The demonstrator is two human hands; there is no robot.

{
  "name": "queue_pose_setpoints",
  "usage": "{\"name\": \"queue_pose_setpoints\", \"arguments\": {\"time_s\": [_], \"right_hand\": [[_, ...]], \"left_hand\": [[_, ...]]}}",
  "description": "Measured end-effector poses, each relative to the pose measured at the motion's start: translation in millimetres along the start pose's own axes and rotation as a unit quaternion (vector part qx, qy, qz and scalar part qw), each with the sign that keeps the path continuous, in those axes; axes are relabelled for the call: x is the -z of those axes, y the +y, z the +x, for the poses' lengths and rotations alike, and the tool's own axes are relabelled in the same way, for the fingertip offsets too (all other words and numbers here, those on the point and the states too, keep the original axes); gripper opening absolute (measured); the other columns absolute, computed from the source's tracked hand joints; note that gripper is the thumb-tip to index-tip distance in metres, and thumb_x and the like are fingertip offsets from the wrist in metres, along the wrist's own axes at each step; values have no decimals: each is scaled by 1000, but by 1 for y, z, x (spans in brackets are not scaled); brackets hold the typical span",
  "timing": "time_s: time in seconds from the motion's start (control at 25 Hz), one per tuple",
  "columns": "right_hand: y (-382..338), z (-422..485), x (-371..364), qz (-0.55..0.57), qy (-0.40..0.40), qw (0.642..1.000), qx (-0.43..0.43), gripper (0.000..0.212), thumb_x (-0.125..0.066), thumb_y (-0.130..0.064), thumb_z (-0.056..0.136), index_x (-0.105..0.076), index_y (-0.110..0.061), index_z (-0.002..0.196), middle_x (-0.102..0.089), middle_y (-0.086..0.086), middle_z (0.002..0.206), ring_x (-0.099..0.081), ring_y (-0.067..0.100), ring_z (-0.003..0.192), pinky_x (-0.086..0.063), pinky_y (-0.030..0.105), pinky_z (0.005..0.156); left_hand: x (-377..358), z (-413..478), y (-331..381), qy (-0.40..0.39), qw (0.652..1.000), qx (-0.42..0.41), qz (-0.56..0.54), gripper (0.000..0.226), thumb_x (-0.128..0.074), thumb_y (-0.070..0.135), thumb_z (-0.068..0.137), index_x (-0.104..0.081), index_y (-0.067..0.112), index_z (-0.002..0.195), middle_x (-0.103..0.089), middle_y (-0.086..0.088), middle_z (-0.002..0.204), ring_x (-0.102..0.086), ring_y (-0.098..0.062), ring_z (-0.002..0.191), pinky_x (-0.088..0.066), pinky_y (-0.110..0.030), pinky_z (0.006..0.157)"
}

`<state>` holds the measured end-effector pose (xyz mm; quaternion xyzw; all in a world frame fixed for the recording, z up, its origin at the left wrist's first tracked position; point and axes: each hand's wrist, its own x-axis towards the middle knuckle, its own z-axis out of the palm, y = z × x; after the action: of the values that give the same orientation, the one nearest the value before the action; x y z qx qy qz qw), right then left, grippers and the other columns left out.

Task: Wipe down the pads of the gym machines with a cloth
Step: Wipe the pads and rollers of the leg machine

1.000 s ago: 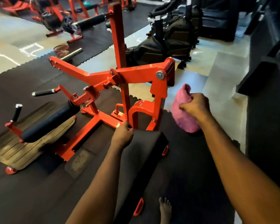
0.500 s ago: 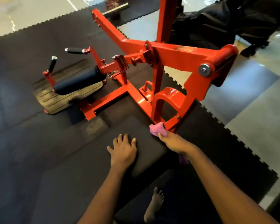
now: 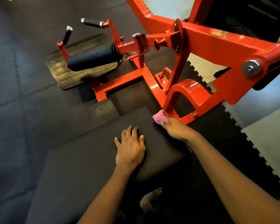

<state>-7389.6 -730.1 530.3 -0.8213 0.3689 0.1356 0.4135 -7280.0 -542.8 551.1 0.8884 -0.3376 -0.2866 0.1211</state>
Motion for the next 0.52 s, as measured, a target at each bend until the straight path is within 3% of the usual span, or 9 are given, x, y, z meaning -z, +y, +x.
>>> {"name": "queue_pose_setpoints", "arguments": {"time_s": [0.12, 0.2, 0.28, 0.32, 0.36, 0.44, 0.52], "right_hand": [[-30, 67, -5, -7, -53, 999, -3, 25, -40, -44, 91, -58, -28, 96, -57, 6, 102, -57, 28, 99, -46, 35, 83], [-44, 103, -6, 33, -38, 998, -31, 30, -37, -46, 82, -55, -22, 81, -54, 11, 97, -48, 24, 91, -40, 35, 73], [-28, 131, -16, 87, -13, 995, -47, 35, -42, -41, 99, -64, -14, 99, -58, 18, 108, -44, 20, 98, -44, 41, 91], [-13, 140, -23, 92, -9, 994, -61, 30, -44, -39, 104, -61, -16, 111, -56, 13, 115, -43, 18, 100, -43, 42, 101], [0, 142, -30, 86, -24, 993, -75, 20, -47, -40, 105, -55, -23, 111, -56, 11, 119, -46, 18, 100, -45, 42, 102], [7, 138, -37, 131, -56, 986, -83, 15, -49, -40, 105, -49, -26, 110, -58, 13, 120, -58, 18, 91, -55, 39, 83], [-4, 136, -22, 183, -53, 975, -117, 27, -44, -36, 108, -57, -17, 122, -59, 16, 116, -61, 23, 95, -51, 34, 81]], "left_hand": [[2, 1, 0, -9, 1000, 7, -4, 52, -28, 44, 104, -30, 25, 153, -23, 2, 162, -14, -17, 151, -5, -57, 122], [2, 0, 0, -12, 1000, 9, -9, 53, -27, 45, 104, -27, 25, 154, -21, 2, 163, -12, -16, 152, -3, -56, 123], [2, 1, -1, -14, 1000, 11, -9, 54, -27, 45, 104, -26, 25, 155, -20, 3, 163, -11, -16, 152, -3, -55, 123], [2, 1, -1, -15, 1000, 13, -9, 55, -26, 45, 104, -25, 25, 155, -20, 3, 163, -10, -15, 152, -3, -55, 123], [2, 1, -1, -16, 1000, 14, -10, 55, -26, 45, 105, -25, 25, 155, -19, 4, 163, -10, -15, 152, -3, -55, 123], [3, 0, -1, -15, 1000, 16, -15, 54, -26, 44, 105, -25, 26, 155, -19, 4, 163, -10, -14, 152, -3, -55, 123], [4, 0, 0, -12, 1000, 15, -17, 52, -27, 42, 105, -26, 25, 155, -20, 5, 163, -11, -14, 151, -3, -55, 123]]}}
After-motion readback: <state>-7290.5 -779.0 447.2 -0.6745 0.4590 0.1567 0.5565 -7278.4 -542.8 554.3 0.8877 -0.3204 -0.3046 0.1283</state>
